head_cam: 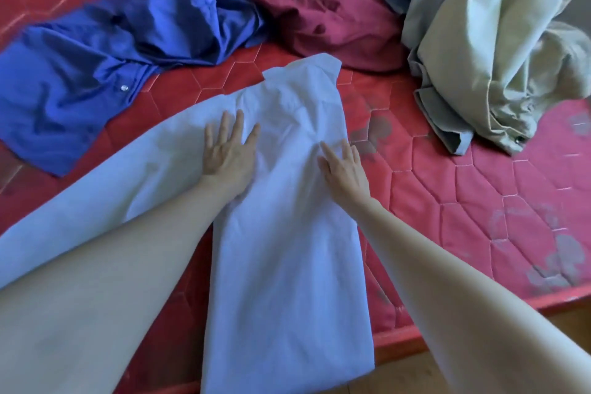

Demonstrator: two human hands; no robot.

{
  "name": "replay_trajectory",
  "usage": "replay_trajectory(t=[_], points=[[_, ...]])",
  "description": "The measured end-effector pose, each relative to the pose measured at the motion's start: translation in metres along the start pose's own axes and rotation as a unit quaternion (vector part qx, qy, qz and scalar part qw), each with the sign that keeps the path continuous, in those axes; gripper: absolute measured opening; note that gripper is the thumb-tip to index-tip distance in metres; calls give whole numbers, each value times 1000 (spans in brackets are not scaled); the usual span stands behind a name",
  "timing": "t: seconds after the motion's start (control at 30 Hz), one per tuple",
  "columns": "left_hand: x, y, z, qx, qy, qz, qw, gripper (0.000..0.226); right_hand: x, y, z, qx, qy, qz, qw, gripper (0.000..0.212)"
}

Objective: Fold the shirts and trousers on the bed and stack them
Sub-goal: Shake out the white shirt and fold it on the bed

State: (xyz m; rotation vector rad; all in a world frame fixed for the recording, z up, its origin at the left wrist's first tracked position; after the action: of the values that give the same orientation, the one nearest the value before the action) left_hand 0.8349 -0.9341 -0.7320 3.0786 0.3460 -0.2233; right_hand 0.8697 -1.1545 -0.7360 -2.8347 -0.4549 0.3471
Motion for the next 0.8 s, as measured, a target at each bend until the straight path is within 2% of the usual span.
replay_trajectory(t=[0.1,0.23,0.33,0.43,0.5,0.57,0.7,0.8], points=[[47,-7,0,15,-7,-19,1000,54,39,1,-5,47,84,38,995,52],[89,-10,0,9,9,-53,999,60,87,2,-12,116,151,144,971,64],[111,-9,-6,-46,33,-97,994,58,121,-2,-15,137,163,187,959,66],[131,-8,-11,-113,1,-127,985,50,150,-6,-16,156,140,203,956,59],[137,-6,-12,-154,0,-115,981,39,161,-8,-18,171,142,199,954,37],[136,-7,-14,-194,36,-100,975,32,163,-10,-21,200,176,185,946,18],[154,-9,-32,-275,140,-98,946,32,180,-11,-48,238,296,117,917,25],[196,-6,-50,-277,180,-99,939,33,220,-12,-78,258,325,81,906,27]])
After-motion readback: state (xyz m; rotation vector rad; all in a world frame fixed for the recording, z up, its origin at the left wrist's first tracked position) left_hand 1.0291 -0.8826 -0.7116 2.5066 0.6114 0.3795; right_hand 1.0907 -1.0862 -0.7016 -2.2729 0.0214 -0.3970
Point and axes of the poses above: each hand's wrist, its own x-axis towards the middle knuckle, its own z-axis out of the palm, y = z × x, the point moved 1 cm from there along x, towards the middle knuckle, and after that the axes turned 5 degrees about -z, right-handed, at the moved point
